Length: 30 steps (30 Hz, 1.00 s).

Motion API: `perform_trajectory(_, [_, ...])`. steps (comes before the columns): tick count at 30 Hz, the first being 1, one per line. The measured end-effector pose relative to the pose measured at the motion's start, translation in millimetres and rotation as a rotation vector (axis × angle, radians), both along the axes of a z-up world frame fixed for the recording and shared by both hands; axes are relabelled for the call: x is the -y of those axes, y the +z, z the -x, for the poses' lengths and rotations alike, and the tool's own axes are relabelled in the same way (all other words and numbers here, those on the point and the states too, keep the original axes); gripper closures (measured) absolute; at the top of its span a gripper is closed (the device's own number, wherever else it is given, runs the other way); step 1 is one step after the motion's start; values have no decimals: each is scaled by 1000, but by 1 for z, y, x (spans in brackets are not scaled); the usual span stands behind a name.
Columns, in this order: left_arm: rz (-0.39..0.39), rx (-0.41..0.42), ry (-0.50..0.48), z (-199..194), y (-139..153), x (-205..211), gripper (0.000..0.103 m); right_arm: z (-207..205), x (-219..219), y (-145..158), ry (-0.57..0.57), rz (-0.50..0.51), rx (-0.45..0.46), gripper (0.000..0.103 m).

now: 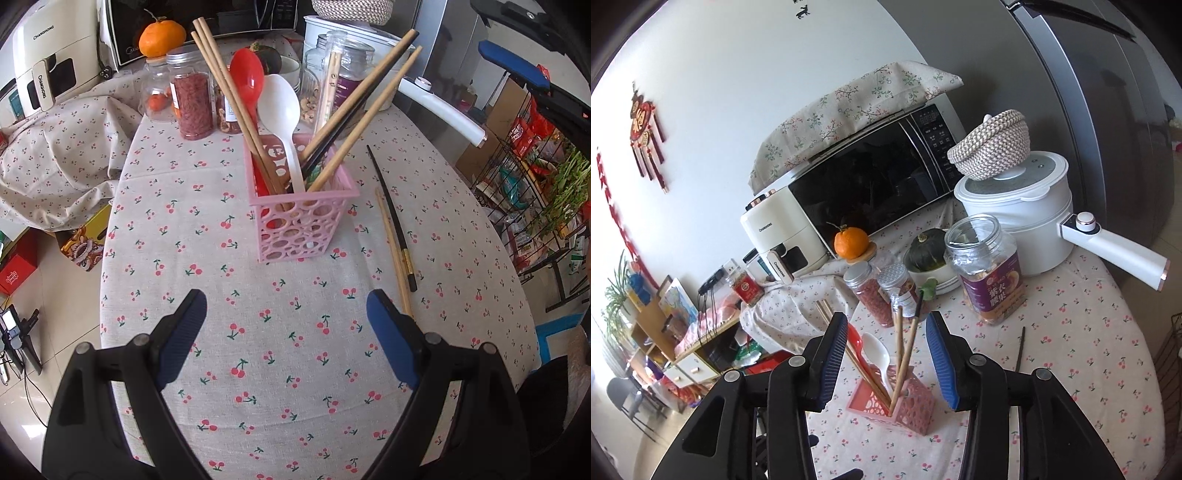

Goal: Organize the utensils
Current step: 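Close the right gripper on the last wooden chopstick on the tablecloth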

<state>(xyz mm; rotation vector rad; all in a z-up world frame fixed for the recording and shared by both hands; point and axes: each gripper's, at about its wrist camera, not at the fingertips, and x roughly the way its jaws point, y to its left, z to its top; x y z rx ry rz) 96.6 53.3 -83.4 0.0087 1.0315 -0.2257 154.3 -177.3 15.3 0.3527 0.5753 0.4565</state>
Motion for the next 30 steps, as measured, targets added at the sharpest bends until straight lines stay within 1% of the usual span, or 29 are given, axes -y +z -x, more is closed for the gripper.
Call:
perform_trajectory(3, [1, 3, -2, -1, 0, 6, 15, 4, 18, -2, -37, 30, -9, 52])
perform_trajectory(5, [5, 2, -2, -2, 0, 10, 15, 3, 28, -8, -54, 51, -37, 48])
perform_trajectory(9, [28, -19, -6, -4, -4, 20, 15, -3, 39, -30, -75, 116, -120, 43])
perform_trajectory(12, [51, -45, -19, -7, -8, 30, 15, -12, 46, -51, -85, 154, -208, 37])
perform_trajectory(16, [77, -71, -33, -9, -12, 41, 15, -26, 49, -83, -89, 213, -345, 36])
perform_trajectory(19, [67, -82, -33, -10, -16, 44, 15, -35, 47, -106, -88, 255, -430, 36])
perform_trajectory(21, [62, -92, -27, -11, -19, 42, 15, -40, 43, -118, -82, 286, -467, 36])
perform_trajectory(23, [59, -103, -15, -13, -22, 39, 15, -43, 35, -127, -62, 314, -479, 37])
perform_trajectory(24, [59, -107, -9, -14, -23, 37, 15, -44, 30, -130, -46, 322, -480, 45])
perform_trajectory(25, [59, -111, -4, -15, -24, 35, 15, -47, 24, -133, -19, 325, -487, 61])
perform_trajectory(27, [63, -115, 4, -15, -25, 32, 15, -53, 13, -143, 35, 314, -518, 77])
perform_trajectory(30, [68, -115, 10, -15, -24, 29, 15, -61, -1, -158, 70, 304, -559, 85])
